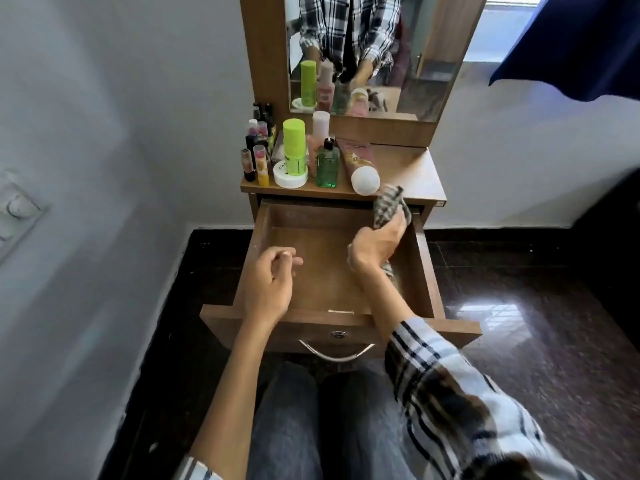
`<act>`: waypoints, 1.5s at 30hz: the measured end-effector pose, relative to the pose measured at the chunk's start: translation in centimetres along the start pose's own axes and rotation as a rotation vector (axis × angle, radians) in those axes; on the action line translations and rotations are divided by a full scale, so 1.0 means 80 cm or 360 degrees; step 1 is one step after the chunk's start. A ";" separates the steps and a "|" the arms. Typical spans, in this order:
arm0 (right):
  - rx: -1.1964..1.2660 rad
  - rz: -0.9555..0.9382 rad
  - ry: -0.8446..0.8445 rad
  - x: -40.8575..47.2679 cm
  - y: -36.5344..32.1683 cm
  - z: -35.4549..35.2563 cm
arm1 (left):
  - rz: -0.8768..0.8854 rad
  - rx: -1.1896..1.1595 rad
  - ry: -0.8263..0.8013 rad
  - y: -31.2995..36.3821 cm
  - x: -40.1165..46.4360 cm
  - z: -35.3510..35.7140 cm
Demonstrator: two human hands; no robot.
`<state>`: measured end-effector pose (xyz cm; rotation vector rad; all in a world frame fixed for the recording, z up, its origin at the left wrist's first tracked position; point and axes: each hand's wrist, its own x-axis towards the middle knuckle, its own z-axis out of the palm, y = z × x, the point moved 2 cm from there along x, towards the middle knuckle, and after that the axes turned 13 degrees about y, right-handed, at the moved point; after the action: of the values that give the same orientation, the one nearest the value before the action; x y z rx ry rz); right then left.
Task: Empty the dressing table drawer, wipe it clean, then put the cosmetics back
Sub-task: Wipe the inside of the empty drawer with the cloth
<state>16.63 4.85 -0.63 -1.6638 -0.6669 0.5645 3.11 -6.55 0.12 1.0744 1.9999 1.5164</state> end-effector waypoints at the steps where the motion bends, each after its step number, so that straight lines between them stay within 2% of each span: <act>1: -0.0187 -0.0193 -0.0030 0.000 0.005 0.010 | 0.0045 0.0088 0.0030 -0.002 -0.002 0.002; 3: -0.0473 -0.0408 -0.0048 -0.003 0.011 0.030 | 0.0105 0.0261 0.0069 -0.004 -0.009 0.006; 5: -0.0632 -0.0442 -0.0076 -0.013 0.018 0.049 | 0.0122 0.0400 0.0031 -0.006 -0.014 0.011; 8: -0.0839 -0.0535 -0.0260 -0.032 0.024 0.070 | 0.0160 0.0471 0.0015 -0.008 -0.018 0.010; 13: -0.1274 -0.1115 -0.0451 -0.043 0.028 0.103 | 0.0224 0.0423 0.0057 -0.009 -0.018 0.007; 17: -0.1372 -0.1511 -0.0813 -0.066 0.015 0.131 | 0.0290 0.0291 0.0256 -0.008 -0.022 0.007; 19: -0.1327 -0.1741 -0.1004 -0.083 0.011 0.147 | 0.0309 0.0246 0.0394 -0.007 -0.025 0.005; 22: -0.1184 -0.1906 -0.1150 -0.088 0.008 0.155 | 0.0317 0.0208 0.0481 -0.003 -0.027 0.004; 28: -0.1160 -0.1932 -0.1122 -0.047 0.005 0.128 | 0.0316 0.0308 0.0503 0.001 -0.028 0.005; 36: -0.1340 -0.1517 -0.0697 0.067 0.020 0.037 | 0.0174 0.0622 0.0341 -0.006 -0.015 0.013; 40: -0.1453 -0.1367 -0.0516 0.076 0.023 0.032 | 0.0060 0.0655 0.0308 -0.008 -0.012 0.016; 42: -0.1465 -0.1265 -0.0508 0.057 0.020 0.046 | 0.0041 0.0650 0.0344 -0.006 -0.014 0.016; 45: -0.1458 -0.1309 -0.0672 0.015 0.010 0.077 | 0.0054 0.0649 0.0434 -0.001 -0.017 0.014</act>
<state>13.41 9.90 -2.59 -1.8520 -2.0136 -0.0408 4.72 -6.93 -0.47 1.1007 2.5728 1.3638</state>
